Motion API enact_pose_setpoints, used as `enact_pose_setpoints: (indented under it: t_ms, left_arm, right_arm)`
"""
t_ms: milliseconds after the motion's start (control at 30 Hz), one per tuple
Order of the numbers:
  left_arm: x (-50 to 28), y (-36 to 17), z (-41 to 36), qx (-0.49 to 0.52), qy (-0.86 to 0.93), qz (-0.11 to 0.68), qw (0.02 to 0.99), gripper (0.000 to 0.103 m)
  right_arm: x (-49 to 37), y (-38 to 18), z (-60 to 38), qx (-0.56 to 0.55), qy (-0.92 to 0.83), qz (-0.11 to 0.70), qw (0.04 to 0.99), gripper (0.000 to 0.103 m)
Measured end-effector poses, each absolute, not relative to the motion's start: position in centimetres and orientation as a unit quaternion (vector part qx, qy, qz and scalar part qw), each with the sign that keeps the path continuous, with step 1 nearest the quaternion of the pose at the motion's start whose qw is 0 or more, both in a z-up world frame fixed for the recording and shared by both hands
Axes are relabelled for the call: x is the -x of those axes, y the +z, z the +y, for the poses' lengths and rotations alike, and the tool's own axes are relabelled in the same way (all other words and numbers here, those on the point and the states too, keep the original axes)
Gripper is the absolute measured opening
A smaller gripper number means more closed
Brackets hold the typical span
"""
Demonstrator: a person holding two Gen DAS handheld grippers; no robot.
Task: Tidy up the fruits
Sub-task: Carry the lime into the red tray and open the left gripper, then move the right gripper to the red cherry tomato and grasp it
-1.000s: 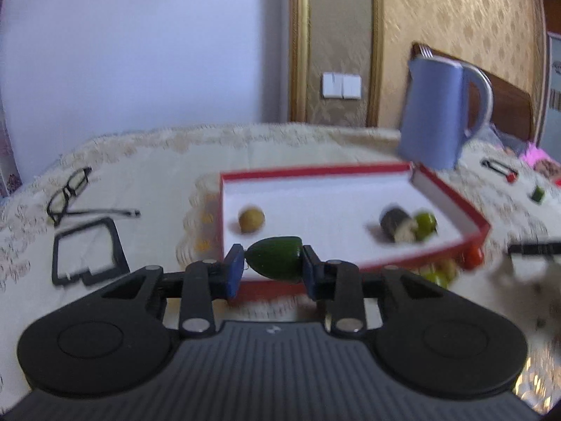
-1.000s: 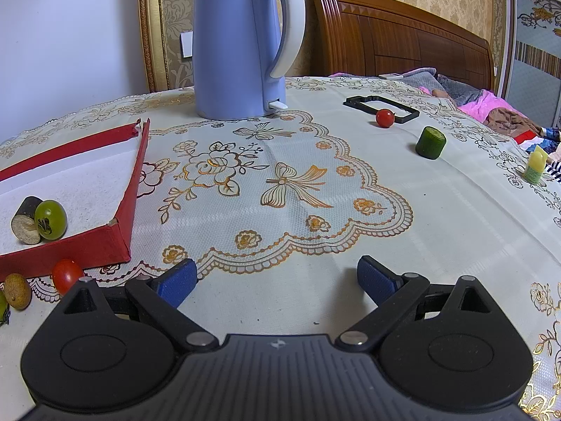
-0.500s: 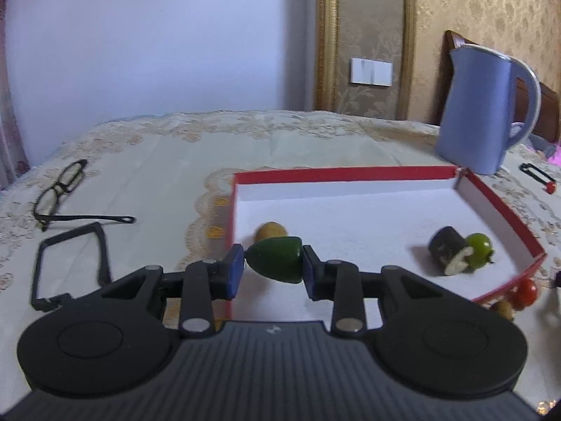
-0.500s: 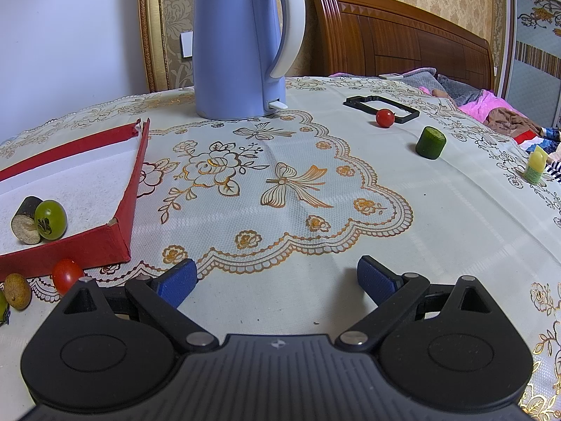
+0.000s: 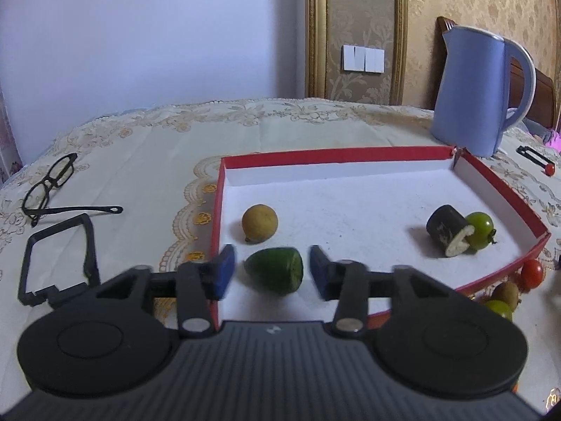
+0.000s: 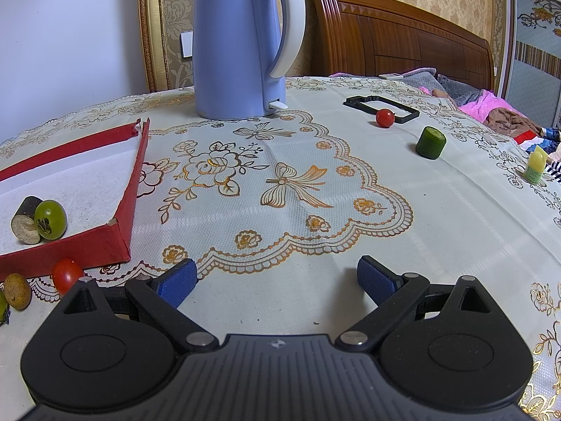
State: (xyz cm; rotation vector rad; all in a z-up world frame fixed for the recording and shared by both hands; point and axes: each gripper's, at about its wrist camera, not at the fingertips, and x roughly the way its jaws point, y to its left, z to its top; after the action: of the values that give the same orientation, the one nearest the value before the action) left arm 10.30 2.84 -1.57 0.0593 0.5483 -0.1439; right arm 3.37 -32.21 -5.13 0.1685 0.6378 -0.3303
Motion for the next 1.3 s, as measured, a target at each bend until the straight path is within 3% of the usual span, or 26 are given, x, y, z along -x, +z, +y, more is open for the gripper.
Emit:
enact_pose_setpoints:
  t_ms: [233, 300, 333, 900, 1067, 1267, 1300]
  left_arm:
    - [-7.1, -0.6, 4.7, 0.003, -0.1, 0.251, 0.963, 0.052]
    - [-5.9, -0.4, 5.3, 0.008, -0.083, 0.24, 0.967, 0.095]
    - [-5.2, -0.4, 5.7, 0.011, -0.071, 0.224, 0.972, 0.098]
    - [-8.0, -3.2, 14.1, 0.13, 0.177, 0.278, 0.935, 0.098]
    - [-8.2, -3.1, 14.3, 0.13, 0.196, 0.28, 0.931, 0.1]
    - [-8.2, -3.3, 14.5, 0.137, 0.192, 0.281, 0.93, 0.103]
    - [-8.2, -3.3, 14.5, 0.137, 0.192, 0.281, 0.93, 0.103]
  right_arm:
    - [-3.4, -5.1, -32.2, -0.082, -0.161, 0.312, 0.933, 0.099]
    - [-3.4, -5.1, -32.2, -0.082, -0.161, 0.312, 0.933, 0.099]
    - [-3.4, -5.1, -32.2, -0.082, -0.161, 0.312, 0.933, 0.099]
    - [-1.2, -4.6, -31.7, -0.107, -0.098, 0.272, 0.951, 0.099]
    - [-0.1, -3.8, -27.2, -0.044, -0.05, 0.253, 0.965, 0.099]
    - [-1.5, -3.5, -24.4, -0.046, 0.0, 0.263, 0.964, 0.087]
    - [-1.9, -3.5, -24.0, -0.041, -0.001, 0.265, 0.963, 0.08]
